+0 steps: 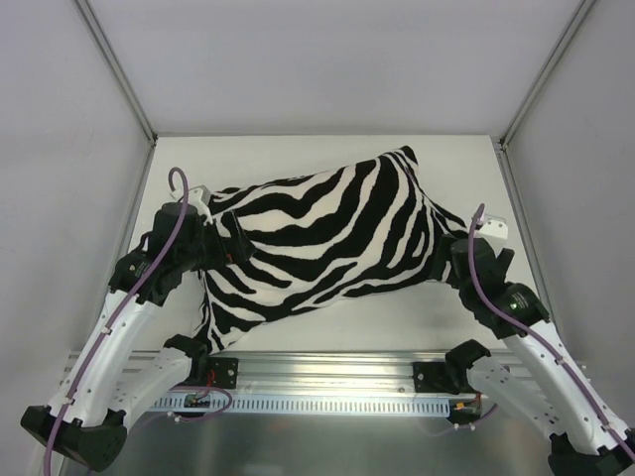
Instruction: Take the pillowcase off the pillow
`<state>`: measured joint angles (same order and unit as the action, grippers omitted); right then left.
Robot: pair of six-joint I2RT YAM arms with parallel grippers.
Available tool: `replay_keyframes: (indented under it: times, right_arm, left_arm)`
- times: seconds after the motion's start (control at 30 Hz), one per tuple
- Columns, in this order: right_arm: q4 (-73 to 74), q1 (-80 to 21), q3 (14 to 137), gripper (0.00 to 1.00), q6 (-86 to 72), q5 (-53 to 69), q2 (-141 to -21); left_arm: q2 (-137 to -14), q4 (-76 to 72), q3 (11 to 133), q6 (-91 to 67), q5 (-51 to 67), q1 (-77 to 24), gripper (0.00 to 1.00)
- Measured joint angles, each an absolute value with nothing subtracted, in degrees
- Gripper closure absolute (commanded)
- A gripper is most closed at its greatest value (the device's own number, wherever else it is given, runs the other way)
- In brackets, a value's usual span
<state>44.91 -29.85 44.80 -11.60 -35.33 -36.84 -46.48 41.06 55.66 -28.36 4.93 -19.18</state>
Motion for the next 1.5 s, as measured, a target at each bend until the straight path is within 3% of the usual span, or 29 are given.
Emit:
replay_keyframes:
  times: [0.33, 0.57, 0.67, 0.73, 0.77, 0.8, 0.83, 0.87, 1.03, 1.17, 1.3, 1.5]
  right_arm:
    - [43.0, -7.4, 45.5, 0.04, -11.6, -21.1, -46.2]
    - [36.5, -0.9, 45.4, 0.04, -11.6, -9.3, -55.0]
    - [31.2, -0.7, 44.6, 0.01, -11.8, -5.6, -59.0]
    - [27.4, -0.6, 44.0, 0.19, -11.7, -3.5, -62.3]
    - [25.2, -0.6, 43.7, 0.58, -11.8, -2.1, -64.6]
    - [23.8, -0.6, 43.4, 0.79, -11.8, -1.1, -66.1]
    - [22.4, -0.6, 43.3, 0.95, -12.0, 0.2, -68.0]
    - [21.3, -0.6, 43.3, 0.99, -12.2, 1.4, -69.6]
    - [20.5, -0.6, 42.1, 0.99, -13.1, 3.0, -68.3]
    - [23.5, -0.6, 41.6, 0.99, -13.1, 1.5, -55.7]
    - [29.2, -0.6, 45.6, 0.99, -12.8, -1.2, -43.9]
    - [41.0, -0.6, 60.1, 0.99, -11.9, -6.0, -35.7]
  left_arm:
    - [-45.1, 54.8, 53.2, -38.1, -4.2, -19.6, 0.04]
    - [-46.1, 56.2, 45.9, -45.7, -6.4, -20.0, 0.03]
    - [-46.4, 54.7, 43.3, -48.0, -6.6, -20.3, 0.13]
    - [-46.3, 52.7, 41.5, -49.4, -6.4, -20.3, 0.39]
    - [-46.0, 51.2, 40.4, -49.9, -5.9, -20.3, 0.65]
    - [-45.9, 49.6, 39.2, -50.7, -5.0, -20.3, 0.82]
    - [-45.7, 48.0, 38.1, -51.2, -4.2, -20.3, 0.95]
    - [-45.7, 46.9, 37.5, -51.5, -3.5, -20.3, 1.00]
    - [-46.4, 44.9, 37.6, -50.6, -1.1, -20.3, 1.00]
    - [-46.2, 46.3, 42.7, -47.3, -1.2, -20.3, 1.00]
    - [-45.8, 47.2, 52.3, -43.8, -2.5, -20.3, 1.00]
    - [-46.1, 50.4, 70.6, -38.9, -3.3, -20.3, 1.00]
